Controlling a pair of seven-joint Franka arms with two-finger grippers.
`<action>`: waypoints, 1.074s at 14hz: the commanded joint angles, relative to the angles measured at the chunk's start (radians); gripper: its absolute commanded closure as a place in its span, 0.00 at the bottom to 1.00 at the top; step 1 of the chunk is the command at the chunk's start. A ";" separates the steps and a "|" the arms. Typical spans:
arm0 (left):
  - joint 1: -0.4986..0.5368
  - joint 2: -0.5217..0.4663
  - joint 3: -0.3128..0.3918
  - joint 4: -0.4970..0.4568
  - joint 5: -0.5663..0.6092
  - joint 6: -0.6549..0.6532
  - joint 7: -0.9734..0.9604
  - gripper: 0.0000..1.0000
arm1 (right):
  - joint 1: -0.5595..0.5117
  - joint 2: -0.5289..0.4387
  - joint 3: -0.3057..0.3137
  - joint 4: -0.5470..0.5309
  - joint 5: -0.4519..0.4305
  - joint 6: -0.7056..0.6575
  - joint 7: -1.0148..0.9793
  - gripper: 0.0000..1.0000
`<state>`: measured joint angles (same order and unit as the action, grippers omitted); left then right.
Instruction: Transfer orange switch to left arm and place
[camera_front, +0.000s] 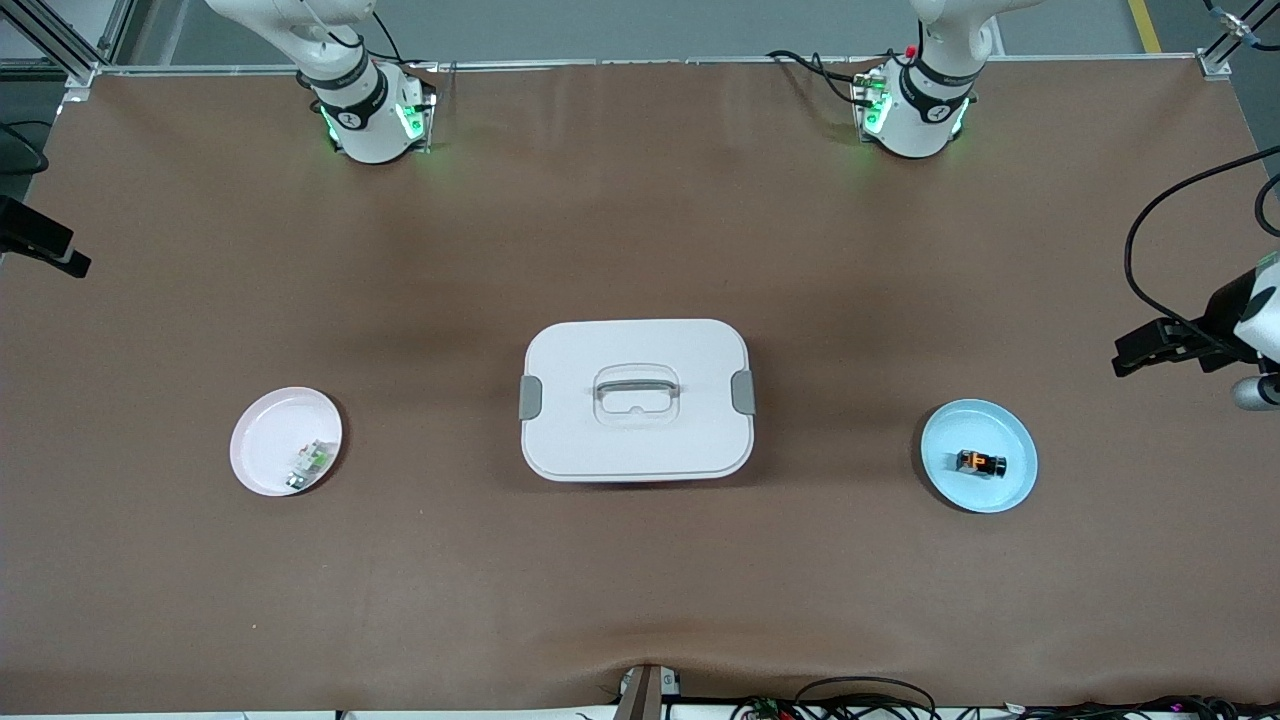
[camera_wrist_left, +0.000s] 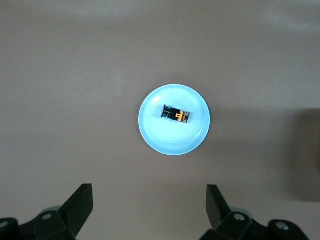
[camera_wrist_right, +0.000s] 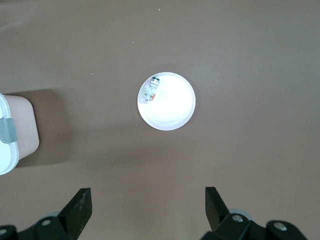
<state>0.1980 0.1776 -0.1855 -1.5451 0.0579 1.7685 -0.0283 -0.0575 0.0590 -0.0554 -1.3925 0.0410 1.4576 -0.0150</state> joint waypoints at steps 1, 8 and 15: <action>-0.087 -0.073 0.093 -0.065 -0.030 -0.007 0.008 0.00 | 0.005 -0.005 -0.001 0.010 -0.009 -0.016 -0.003 0.00; -0.236 -0.167 0.233 -0.176 -0.030 0.014 0.008 0.00 | 0.015 -0.005 0.003 0.024 -0.039 -0.034 0.118 0.00; -0.226 -0.175 0.238 -0.172 -0.038 0.017 0.016 0.00 | 0.013 -0.004 0.002 0.024 -0.052 -0.034 0.047 0.00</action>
<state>-0.0309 0.0281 0.0415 -1.7096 0.0448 1.7750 -0.0283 -0.0529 0.0590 -0.0510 -1.3799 0.0073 1.4378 0.0440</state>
